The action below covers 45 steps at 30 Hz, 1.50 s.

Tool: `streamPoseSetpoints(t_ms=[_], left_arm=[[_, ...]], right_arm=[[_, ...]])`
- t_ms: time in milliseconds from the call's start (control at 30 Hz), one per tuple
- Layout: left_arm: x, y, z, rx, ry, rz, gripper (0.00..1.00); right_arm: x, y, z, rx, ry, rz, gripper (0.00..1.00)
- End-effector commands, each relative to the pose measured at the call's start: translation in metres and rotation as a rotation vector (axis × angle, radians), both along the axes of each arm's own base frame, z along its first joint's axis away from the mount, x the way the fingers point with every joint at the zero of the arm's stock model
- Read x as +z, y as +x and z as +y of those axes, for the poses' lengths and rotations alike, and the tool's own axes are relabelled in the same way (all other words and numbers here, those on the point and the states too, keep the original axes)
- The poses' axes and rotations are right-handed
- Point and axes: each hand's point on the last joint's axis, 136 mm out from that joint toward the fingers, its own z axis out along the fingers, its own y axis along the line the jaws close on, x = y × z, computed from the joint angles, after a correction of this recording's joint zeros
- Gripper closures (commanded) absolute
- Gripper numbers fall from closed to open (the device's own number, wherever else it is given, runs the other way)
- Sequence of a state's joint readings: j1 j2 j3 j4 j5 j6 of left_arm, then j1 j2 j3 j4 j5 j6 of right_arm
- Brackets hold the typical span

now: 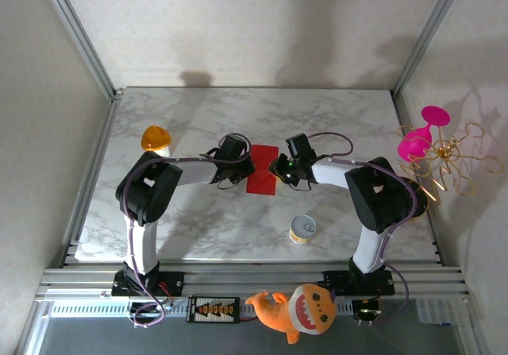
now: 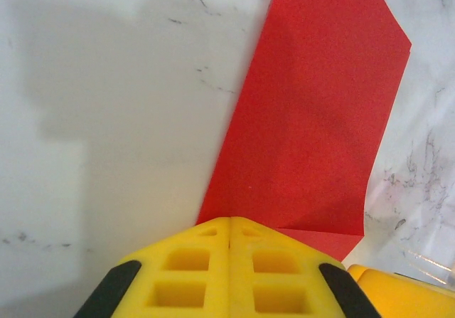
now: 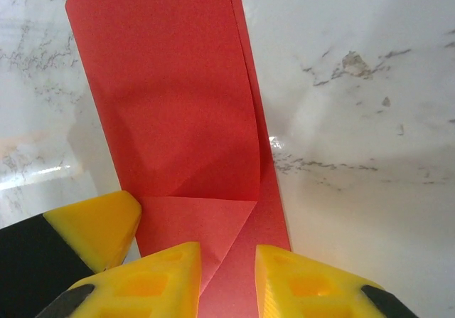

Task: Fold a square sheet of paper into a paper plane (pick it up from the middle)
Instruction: Fold the triangle a second time at the center of the table, then turn over the paper at the center of the table.

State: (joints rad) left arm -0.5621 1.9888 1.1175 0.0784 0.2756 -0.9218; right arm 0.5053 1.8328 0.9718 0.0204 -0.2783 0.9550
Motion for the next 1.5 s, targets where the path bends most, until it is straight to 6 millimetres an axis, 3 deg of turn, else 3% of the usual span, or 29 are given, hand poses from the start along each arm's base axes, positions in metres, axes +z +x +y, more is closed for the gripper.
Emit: streamPoseSetpoints(t_ms=[0, 1067, 1467], left_arm=[[-0.028, -0.017, 0.01, 0.012, 0.052, 0.084, 1.0], [-0.027, -0.019, 0.01, 0.025, 0.034, 0.087, 1.0], [-0.021, -0.018, 0.007, 0.03, 0.011, 0.081, 1.0]], right_arm=[[-0.001, 0.005, 0.005, 0.009, 0.02, -0.003, 0.74], [0.002, 0.007, 0.019, 0.018, 0.12, -0.015, 0.77], [-0.005, 0.004, 0.023, 0.035, 0.15, 0.0, 0.8]])
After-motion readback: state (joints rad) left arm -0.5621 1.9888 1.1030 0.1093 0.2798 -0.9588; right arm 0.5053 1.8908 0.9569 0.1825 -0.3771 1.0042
